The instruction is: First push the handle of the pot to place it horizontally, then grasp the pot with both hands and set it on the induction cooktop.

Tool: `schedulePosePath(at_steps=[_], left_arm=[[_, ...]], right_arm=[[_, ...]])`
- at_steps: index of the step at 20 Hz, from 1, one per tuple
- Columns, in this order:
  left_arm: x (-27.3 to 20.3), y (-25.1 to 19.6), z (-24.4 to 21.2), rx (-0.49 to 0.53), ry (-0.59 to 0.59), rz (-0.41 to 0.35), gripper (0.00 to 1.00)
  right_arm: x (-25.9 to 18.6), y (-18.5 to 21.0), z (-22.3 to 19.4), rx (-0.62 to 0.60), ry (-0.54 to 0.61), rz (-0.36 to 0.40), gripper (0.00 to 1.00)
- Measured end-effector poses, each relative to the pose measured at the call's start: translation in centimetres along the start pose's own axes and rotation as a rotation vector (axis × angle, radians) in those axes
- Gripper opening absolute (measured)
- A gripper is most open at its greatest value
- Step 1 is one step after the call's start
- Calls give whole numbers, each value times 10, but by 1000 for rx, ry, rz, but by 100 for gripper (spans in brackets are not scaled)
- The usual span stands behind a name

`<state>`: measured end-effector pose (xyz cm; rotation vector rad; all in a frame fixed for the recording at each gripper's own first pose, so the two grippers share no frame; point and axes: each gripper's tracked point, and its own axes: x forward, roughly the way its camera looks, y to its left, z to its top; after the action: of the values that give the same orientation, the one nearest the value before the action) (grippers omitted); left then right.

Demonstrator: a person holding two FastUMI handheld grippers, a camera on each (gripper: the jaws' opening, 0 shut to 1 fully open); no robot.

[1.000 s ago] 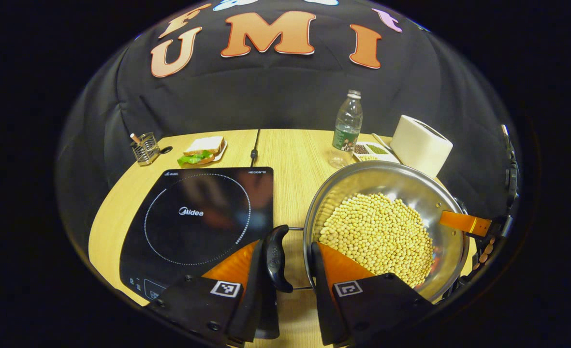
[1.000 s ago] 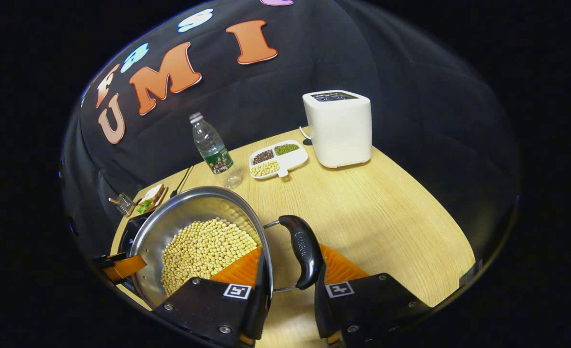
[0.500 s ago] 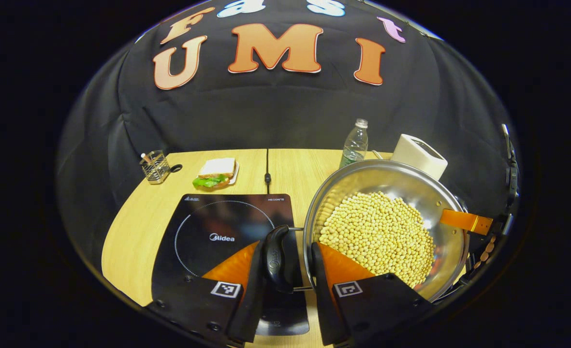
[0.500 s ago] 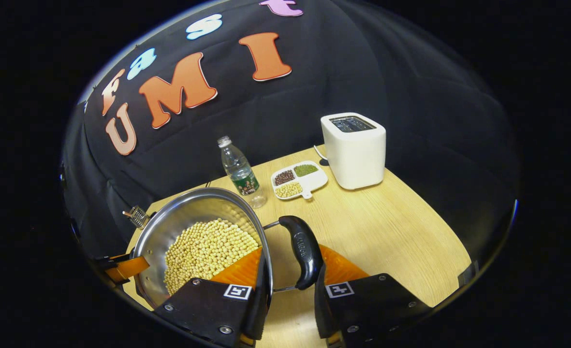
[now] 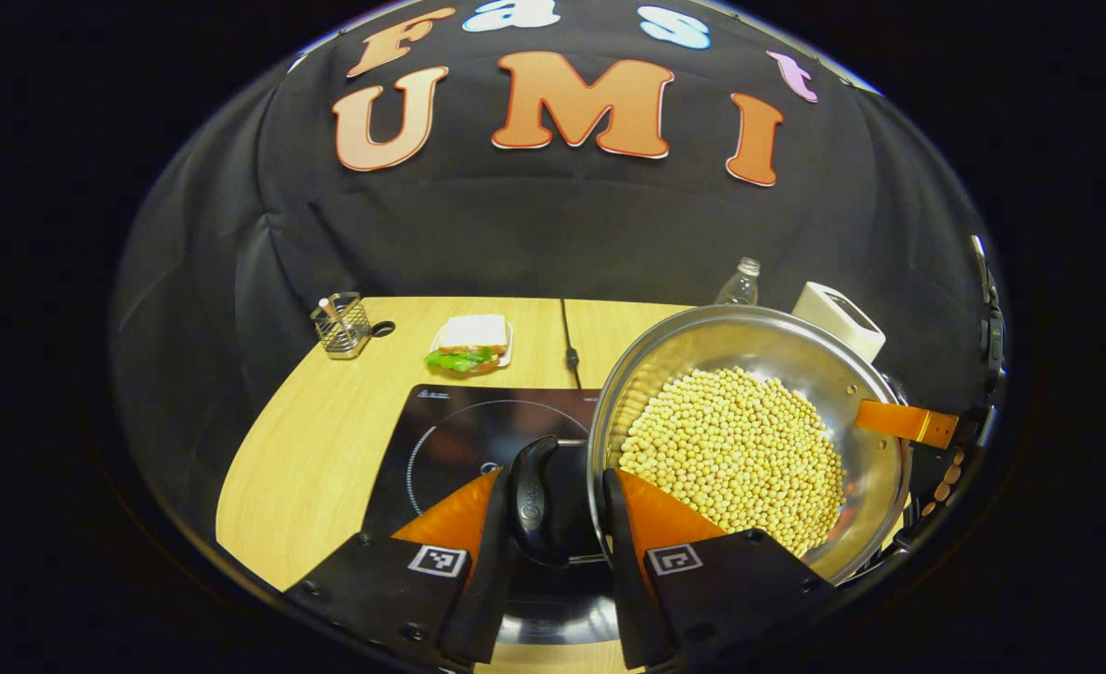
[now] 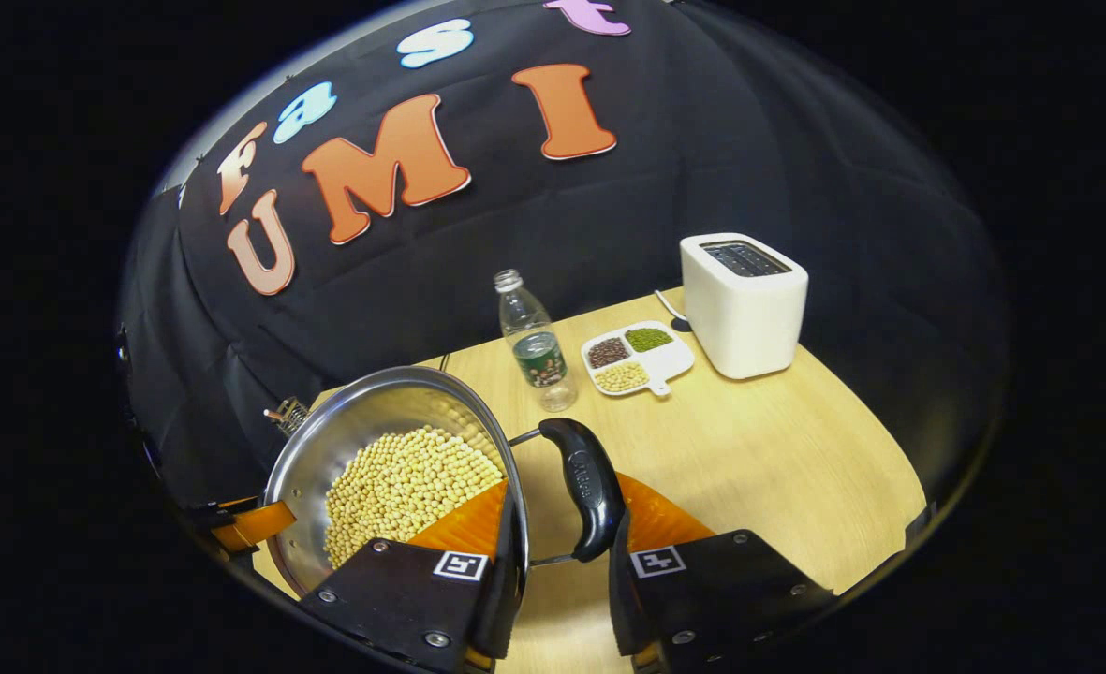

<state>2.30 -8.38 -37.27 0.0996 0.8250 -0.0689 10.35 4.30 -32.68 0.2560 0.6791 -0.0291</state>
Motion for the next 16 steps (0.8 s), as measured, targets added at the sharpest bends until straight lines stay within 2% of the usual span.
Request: schedulePosePath(at_steps=[1, 7, 8, 9, 11, 14, 15, 16], left_arm=[[-1, 11, 2, -1, -2, 11, 53], [-9, 72, 14, -11, -13, 63, 58], [-10, 80, 15, -12, -11, 69, 53], [-10, 89, 16, -14, -11, 77, 56], [-12, 105, 15, -17, -11, 94, 53], [-11, 126, 13, -31, -2, 108, 58], [-8, 131, 12, -33, 0, 111, 56], [-7, 137, 12, -35, 1, 115, 59]], right_arm=[[2, 10, 0, 0, 1, 10, 41], [14, 66, -6, 7, 15, 71, 41], [16, 73, -9, 7, 19, 79, 41], [18, 81, -12, 8, 25, 88, 41], [24, 96, -18, 11, 44, 108, 41], [29, 114, -23, 4, 52, 123, 41], [32, 120, -24, 0, 51, 126, 41], [35, 125, -26, 3, 56, 129, 41]])
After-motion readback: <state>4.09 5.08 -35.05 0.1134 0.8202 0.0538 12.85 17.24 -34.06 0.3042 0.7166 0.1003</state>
